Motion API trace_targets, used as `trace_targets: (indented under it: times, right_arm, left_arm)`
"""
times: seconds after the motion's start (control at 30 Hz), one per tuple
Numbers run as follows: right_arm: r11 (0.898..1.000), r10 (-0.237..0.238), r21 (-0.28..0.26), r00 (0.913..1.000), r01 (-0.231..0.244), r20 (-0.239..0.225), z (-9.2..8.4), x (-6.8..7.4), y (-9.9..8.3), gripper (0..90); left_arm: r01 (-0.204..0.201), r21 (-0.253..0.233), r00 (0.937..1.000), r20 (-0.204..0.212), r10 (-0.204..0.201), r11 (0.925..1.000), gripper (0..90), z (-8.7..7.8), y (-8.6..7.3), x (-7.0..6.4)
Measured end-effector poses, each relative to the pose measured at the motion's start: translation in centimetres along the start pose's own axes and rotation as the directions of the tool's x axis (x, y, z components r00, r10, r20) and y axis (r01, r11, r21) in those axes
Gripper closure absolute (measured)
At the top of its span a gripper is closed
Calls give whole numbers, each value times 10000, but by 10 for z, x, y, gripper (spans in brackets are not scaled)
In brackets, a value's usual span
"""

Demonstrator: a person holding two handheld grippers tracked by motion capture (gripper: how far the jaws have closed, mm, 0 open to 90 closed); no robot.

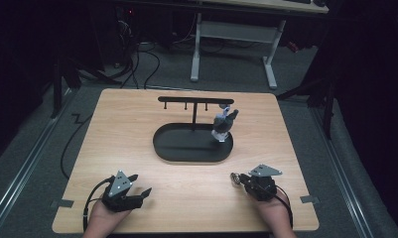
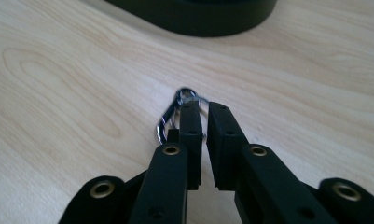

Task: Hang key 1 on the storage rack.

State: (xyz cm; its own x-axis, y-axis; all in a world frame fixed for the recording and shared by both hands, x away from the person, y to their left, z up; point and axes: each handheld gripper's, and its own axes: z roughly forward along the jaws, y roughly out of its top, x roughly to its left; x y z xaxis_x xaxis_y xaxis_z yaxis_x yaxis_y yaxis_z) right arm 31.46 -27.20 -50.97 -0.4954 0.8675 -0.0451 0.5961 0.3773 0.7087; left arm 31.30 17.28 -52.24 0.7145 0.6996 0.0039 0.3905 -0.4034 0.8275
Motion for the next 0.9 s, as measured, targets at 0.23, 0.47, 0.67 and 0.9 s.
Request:
trace_targets:
  times: [0.23, 0.47, 0.67, 0.9]
  right_arm:
    - [9910, -225, 1321, 9997, 209, 108, -8, -4, -1, 790]
    - [9527, -588, 2967, 9977, 659, -329, -14, -1, 15, 742]
    - [9065, -627, 4123, 9947, 909, -815, -9, 0, 24, 708]
    - [8782, -802, 4638, 9920, 1167, -978, -4, 1, 34, 674]
  left_arm:
    - [-137, -36, 9996, 234, 138, 9999, 306, 6, 5, -2]
    - [-272, -137, 9989, 374, 277, 9995, 305, 8, 9, -4]
    - [-282, -199, 9987, 409, 290, 9994, 305, 8, 9, -4]
    - [-221, -154, 9990, 386, 227, 9996, 305, 7, 8, -4]
